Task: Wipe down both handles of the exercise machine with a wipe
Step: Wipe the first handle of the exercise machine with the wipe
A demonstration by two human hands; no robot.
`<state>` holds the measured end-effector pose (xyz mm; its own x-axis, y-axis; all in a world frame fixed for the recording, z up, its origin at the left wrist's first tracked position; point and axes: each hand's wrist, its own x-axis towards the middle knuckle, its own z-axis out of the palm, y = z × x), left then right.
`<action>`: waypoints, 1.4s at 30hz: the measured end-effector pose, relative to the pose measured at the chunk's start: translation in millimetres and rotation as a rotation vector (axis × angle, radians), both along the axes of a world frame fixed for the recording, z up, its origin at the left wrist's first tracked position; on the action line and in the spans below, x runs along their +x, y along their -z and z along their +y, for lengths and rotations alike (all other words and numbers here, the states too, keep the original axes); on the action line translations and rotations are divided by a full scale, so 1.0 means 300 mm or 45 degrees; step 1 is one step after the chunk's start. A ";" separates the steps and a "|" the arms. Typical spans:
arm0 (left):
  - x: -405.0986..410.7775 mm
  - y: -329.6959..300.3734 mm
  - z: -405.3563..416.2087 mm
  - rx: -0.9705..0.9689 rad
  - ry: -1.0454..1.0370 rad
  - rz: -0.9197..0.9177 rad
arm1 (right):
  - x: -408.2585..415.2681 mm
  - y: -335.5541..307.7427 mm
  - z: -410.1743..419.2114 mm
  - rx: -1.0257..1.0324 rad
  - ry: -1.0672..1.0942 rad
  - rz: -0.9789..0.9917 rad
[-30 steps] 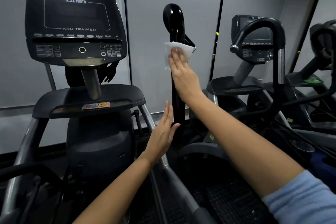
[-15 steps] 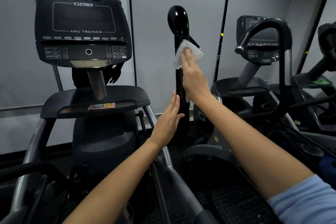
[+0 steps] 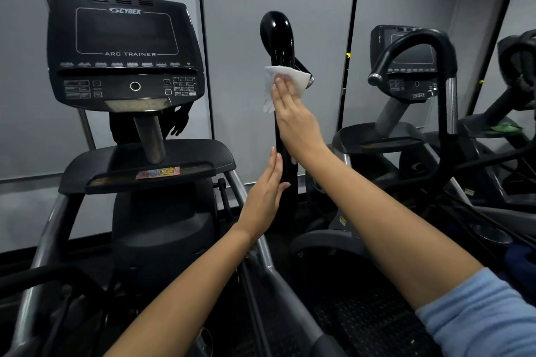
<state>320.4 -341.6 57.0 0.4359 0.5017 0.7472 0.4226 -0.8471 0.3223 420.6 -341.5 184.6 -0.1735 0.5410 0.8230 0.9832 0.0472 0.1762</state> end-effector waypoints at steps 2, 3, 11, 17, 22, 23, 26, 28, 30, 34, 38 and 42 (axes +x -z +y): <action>0.002 -0.001 -0.004 -0.008 -0.010 0.001 | 0.003 0.009 -0.007 0.015 -0.127 0.204; 0.004 0.000 -0.005 -0.014 -0.016 -0.001 | 0.005 0.007 -0.012 -0.007 -0.193 0.331; 0.006 -0.003 -0.006 -0.037 -0.051 0.019 | 0.006 -0.085 -0.031 -0.004 -0.852 1.438; 0.007 -0.010 -0.010 -0.047 -0.042 0.016 | 0.010 -0.154 -0.011 0.065 -0.865 1.825; 0.006 -0.010 -0.008 -0.037 -0.037 0.023 | 0.040 -0.171 -0.028 -0.003 -0.856 1.954; 0.005 -0.008 -0.007 -0.030 -0.027 0.019 | 0.044 -0.168 -0.025 -0.018 -0.852 1.964; 0.004 -0.002 -0.005 0.009 -0.032 0.001 | 0.045 -0.172 -0.010 0.007 -0.814 1.957; 0.005 -0.001 -0.005 0.024 -0.043 -0.003 | 0.038 -0.185 -0.001 0.010 -0.786 1.975; 0.005 -0.002 -0.004 0.014 -0.045 0.007 | 0.027 -0.193 0.009 0.026 -0.750 1.983; 0.008 -0.001 0.001 0.012 -0.059 0.014 | -0.001 -0.190 0.026 0.136 -0.653 1.847; 0.006 -0.003 0.000 -0.030 -0.069 0.044 | -0.028 -0.187 0.045 0.286 -0.459 1.542; 0.010 -0.009 -0.001 -0.018 -0.080 0.034 | -0.045 -0.158 0.042 0.378 -0.323 1.098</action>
<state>323.3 -342.0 59.7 0.4231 0.5392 0.7282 0.4834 -0.8141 0.3219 407.0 -328.8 232.0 0.4751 0.3184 0.8203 0.7466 0.3475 -0.5673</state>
